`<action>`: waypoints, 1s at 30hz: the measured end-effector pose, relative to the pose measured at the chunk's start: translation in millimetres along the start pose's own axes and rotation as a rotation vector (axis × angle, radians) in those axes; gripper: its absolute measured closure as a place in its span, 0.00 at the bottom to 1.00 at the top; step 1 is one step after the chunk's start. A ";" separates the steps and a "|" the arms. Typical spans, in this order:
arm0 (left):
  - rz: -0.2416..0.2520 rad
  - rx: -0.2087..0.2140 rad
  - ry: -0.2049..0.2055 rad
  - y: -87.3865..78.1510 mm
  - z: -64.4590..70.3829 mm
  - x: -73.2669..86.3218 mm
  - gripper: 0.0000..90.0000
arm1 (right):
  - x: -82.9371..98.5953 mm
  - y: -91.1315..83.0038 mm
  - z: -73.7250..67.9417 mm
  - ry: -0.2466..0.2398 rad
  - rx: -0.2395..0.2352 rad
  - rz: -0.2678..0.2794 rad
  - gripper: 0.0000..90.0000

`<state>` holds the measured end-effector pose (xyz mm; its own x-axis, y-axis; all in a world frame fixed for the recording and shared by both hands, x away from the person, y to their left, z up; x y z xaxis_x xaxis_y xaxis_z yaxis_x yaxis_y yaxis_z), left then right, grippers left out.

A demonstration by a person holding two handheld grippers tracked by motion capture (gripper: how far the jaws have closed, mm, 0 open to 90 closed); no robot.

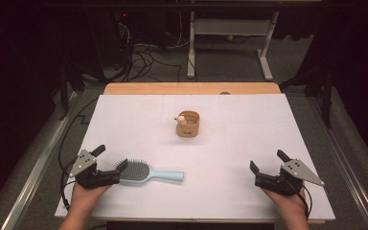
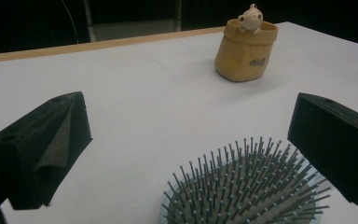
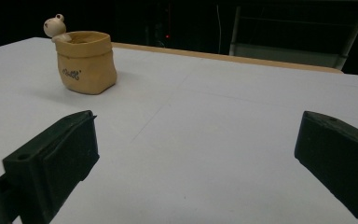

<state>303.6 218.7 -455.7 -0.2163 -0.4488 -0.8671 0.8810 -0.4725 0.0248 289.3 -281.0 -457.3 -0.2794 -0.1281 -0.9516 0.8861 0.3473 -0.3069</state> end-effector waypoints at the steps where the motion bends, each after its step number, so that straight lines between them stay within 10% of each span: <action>1: 0.002 0.003 -0.001 -0.2 -0.1 -0.4 0.01 | 0.1 0.1 0.0 -0.002 0.000 0.001 0.00; 30: 0.027 0.015 -0.021 -4.7 1.2 -6.9 0.15 | -1.0 1.4 -3.7 -0.015 -0.012 0.001 0.00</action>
<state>300.4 223.1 -449.2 -0.2017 -0.4771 -0.8554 0.8800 -0.4716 0.0555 289.4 -276.9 -456.8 -0.2728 -0.1415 -0.9516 0.8818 0.3588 -0.3061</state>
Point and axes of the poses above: each handheld gripper's, and its own axes: y roughly forward along the jaws, x roughly out of its underside, z roughly to its right, the point moved 1 cm from there along y, roughly forward along the jaws, and after that the axes turned 2 degrees about -z, right-handed, at the moved point
